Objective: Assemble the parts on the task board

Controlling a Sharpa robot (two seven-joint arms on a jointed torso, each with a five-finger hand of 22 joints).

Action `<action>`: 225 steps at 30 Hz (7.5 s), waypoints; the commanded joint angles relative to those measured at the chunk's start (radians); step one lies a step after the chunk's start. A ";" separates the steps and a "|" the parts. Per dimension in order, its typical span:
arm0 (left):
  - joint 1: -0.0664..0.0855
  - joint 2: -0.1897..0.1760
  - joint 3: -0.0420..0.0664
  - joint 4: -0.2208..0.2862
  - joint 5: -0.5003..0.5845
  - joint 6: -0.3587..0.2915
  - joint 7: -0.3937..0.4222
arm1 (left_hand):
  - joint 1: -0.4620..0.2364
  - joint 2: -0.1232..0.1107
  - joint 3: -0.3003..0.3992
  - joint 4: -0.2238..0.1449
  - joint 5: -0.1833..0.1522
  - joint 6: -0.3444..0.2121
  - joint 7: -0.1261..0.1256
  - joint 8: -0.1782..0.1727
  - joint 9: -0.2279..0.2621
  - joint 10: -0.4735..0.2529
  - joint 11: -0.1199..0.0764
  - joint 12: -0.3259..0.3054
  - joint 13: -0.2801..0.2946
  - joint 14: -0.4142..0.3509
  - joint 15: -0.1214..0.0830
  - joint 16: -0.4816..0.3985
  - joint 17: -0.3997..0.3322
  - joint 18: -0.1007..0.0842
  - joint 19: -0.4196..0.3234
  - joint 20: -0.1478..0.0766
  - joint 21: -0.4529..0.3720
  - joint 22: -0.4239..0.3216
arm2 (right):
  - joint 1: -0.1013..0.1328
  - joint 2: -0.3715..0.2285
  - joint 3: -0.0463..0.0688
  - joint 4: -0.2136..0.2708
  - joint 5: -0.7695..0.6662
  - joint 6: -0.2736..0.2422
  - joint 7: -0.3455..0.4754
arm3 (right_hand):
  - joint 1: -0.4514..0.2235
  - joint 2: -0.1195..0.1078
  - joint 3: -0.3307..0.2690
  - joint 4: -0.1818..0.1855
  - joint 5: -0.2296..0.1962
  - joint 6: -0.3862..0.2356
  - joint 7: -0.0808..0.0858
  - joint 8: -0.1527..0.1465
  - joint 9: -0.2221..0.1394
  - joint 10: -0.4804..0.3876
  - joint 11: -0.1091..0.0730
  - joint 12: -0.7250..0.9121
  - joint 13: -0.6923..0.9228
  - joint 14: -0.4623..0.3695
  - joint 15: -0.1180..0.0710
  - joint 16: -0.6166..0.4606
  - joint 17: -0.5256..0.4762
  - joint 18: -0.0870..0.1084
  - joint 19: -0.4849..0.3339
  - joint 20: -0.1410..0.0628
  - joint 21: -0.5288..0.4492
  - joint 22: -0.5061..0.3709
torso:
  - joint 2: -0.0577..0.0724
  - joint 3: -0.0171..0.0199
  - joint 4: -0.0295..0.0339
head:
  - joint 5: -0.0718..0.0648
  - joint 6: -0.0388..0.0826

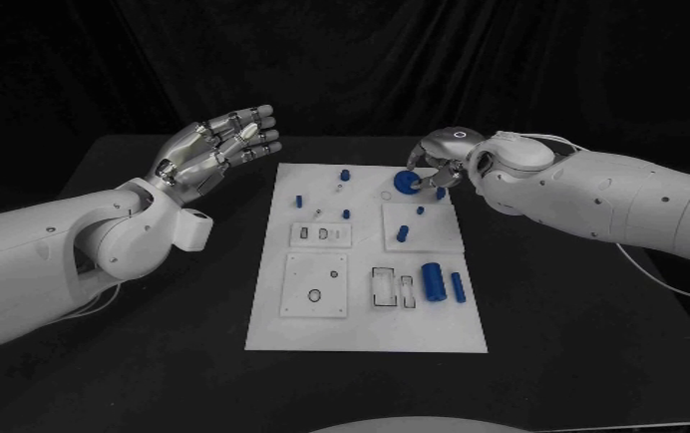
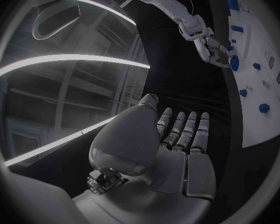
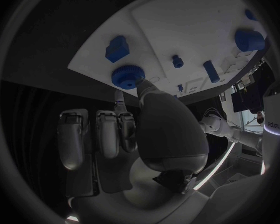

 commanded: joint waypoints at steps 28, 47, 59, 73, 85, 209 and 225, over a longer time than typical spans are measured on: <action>0.001 0.004 0.001 -0.001 0.002 0.018 0.008 | 0.008 0.004 0.009 -0.003 0.007 0.007 0.007 0.006 0.001 0.000 0.006 0.003 0.000 0.007 -0.001 0.006 0.001 -0.016 -0.002 -0.001 0.003 -0.002 | -0.018 0.030 0.000 -0.034 -0.002 0.029 0.009 | 0.053 0.017 0.033 -0.032 0.247 0.071 -0.001 0.030 0.006 0.104 -0.004 0.003 0.263 0.106 -0.004 0.003 0.263 -0.016 0.106 -0.002 0.003 0.263 | 0.000 0.0009 -0.0003 | -0.002 -0.007; 0.001 0.000 0.001 0.001 0.002 0.018 0.005 | 0.013 0.003 0.013 -0.006 0.011 0.007 0.010 0.007 0.000 -0.001 0.006 0.004 0.000 0.007 0.001 0.008 0.001 -0.017 -0.002 -0.001 0.003 -0.003 | -0.016 0.011 0.000 0.010 -0.002 -0.033 0.026 | 0.057 0.018 0.045 -0.066 0.265 0.121 -0.002 0.057 0.031 0.104 -0.005 0.003 0.263 0.106 -0.006 0.003 0.263 -0.016 0.106 -0.005 0.003 0.263 | -0.001 0.0007 -0.0010 | 0.004 -0.010; 0.001 -0.001 0.001 0.001 0.002 0.017 0.000 | 0.015 0.002 0.015 -0.007 0.013 0.008 0.011 0.007 0.001 -0.001 0.006 0.006 0.000 0.009 0.001 0.011 0.001 -0.017 -0.001 -0.001 0.003 -0.002 | 0.011 0.013 0.001 0.071 -0.002 -0.045 0.026 | 0.050 0.017 0.044 -0.064 0.255 0.116 0.001 0.053 0.031 0.104 -0.003 0.003 0.263 0.106 -0.004 0.003 0.263 -0.016 0.106 -0.004 0.003 0.263 | -0.001 -0.0011 -0.0038 | 0.023 -0.014; 0.001 0.005 0.001 0.000 0.002 0.015 -0.004 | 0.018 0.001 0.017 -0.009 0.015 0.010 0.011 0.008 0.001 -0.001 0.006 0.007 0.000 0.007 0.001 0.009 0.000 -0.017 -0.001 -0.001 0.003 -0.003 | 0.021 0.095 0.001 0.073 -0.002 -0.051 0.051 | 0.048 0.017 0.044 -0.064 0.253 0.111 0.003 0.049 0.030 0.104 -0.001 0.003 0.263 0.106 -0.003 0.003 0.263 -0.016 0.106 -0.003 0.003 0.263 | 0.001 0.0005 -0.0009 | 0.013 -0.011; 0.001 0.004 0.001 0.003 0.002 0.012 -0.013 | 0.021 -0.003 0.019 -0.011 0.018 0.016 0.012 0.010 0.002 0.000 0.006 0.012 0.001 0.008 0.000 0.012 0.001 -0.017 0.000 -0.002 0.004 -0.003 | 0.021 0.193 0.001 0.012 -0.002 -0.028 0.071 | 0.047 0.017 0.046 -0.065 0.248 0.100 0.008 0.040 0.027 0.104 0.003 0.003 0.263 0.106 0.000 0.003 0.263 -0.016 0.106 -0.001 0.003 0.263 | 0.001 -0.0013 0.0046 | -0.001 -0.009; -0.023 -0.011 0.001 -0.013 0.002 0.020 0.032 | -0.149 0.065 -0.158 0.002 -0.196 -0.258 -0.090 -0.112 -0.028 -0.125 -0.067 -0.288 -0.027 -0.189 -0.059 -0.230 -0.031 -0.051 -0.160 0.001 -0.071 -0.060 | -0.105 -0.127 -0.001 -0.039 0.391 -0.218 0.385 | 0.077 -0.015 0.010 0.023 0.093 0.062 0.000 -0.047 -0.105 0.104 -0.004 0.003 0.263 0.106 -0.005 0.003 0.263 -0.016 0.106 -0.005 0.003 0.263 | -0.003 0.0102 -0.0264 | 0.008 0.011; -0.024 -0.010 0.001 -0.013 0.002 0.031 0.026 | -0.122 0.059 -0.153 0.000 -0.184 -0.251 -0.084 -0.112 -0.028 -0.123 -0.069 -0.283 -0.026 -0.191 -0.058 -0.234 -0.032 -0.050 -0.164 0.001 -0.073 -0.062 | -0.116 -0.116 0.000 -0.053 0.391 -0.191 0.363 | 0.065 -0.020 -0.004 0.025 0.060 0.077 0.004 -0.019 -0.093 0.104 -0.002 0.003 0.263 0.106 -0.003 0.003 0.263 -0.016 0.106 -0.002 0.003 0.263 | -0.005 0.0096 -0.0254 | 0.007 0.006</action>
